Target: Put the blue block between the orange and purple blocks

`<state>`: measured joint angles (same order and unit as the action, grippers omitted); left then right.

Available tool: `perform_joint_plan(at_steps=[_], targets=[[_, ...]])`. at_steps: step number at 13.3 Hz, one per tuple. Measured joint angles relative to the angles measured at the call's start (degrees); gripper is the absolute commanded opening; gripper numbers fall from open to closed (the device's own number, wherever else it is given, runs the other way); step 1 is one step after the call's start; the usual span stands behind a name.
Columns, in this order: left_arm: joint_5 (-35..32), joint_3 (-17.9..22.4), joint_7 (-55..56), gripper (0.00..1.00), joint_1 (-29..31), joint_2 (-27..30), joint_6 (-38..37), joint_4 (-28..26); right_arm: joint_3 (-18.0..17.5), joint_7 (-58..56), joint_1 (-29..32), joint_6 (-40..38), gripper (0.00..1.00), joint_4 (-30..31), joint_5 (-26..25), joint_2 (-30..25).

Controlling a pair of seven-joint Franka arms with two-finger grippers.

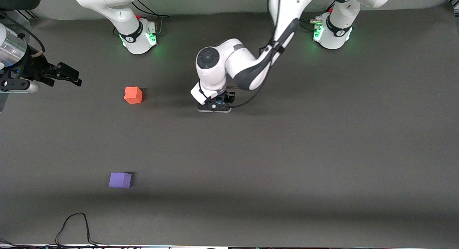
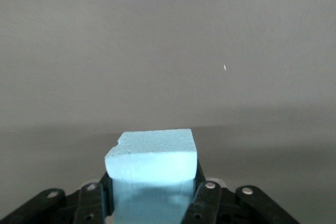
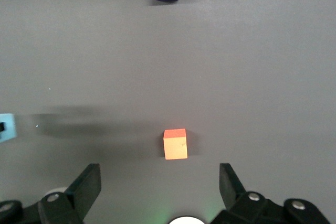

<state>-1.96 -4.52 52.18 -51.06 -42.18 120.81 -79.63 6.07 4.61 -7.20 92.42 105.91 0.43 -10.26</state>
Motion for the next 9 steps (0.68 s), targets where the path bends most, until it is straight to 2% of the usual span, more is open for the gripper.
perform_joint_plan(at_steps=[6, 9], targets=[[-2.0, 0.3, 1.9, 0.43, -1.3, -6.1, 6.2, 0.5, -0.1, 0.0, 0.0, 0.0, 1.00, 0.1, 0.0, 0.0], [-2.1, 0.4, 1.9, 0.43, -1.4, -6.6, 6.5, 0.8, -0.1, 0.0, 0.0, 0.5, 1.00, 0.1, 0.0, 0.1]])
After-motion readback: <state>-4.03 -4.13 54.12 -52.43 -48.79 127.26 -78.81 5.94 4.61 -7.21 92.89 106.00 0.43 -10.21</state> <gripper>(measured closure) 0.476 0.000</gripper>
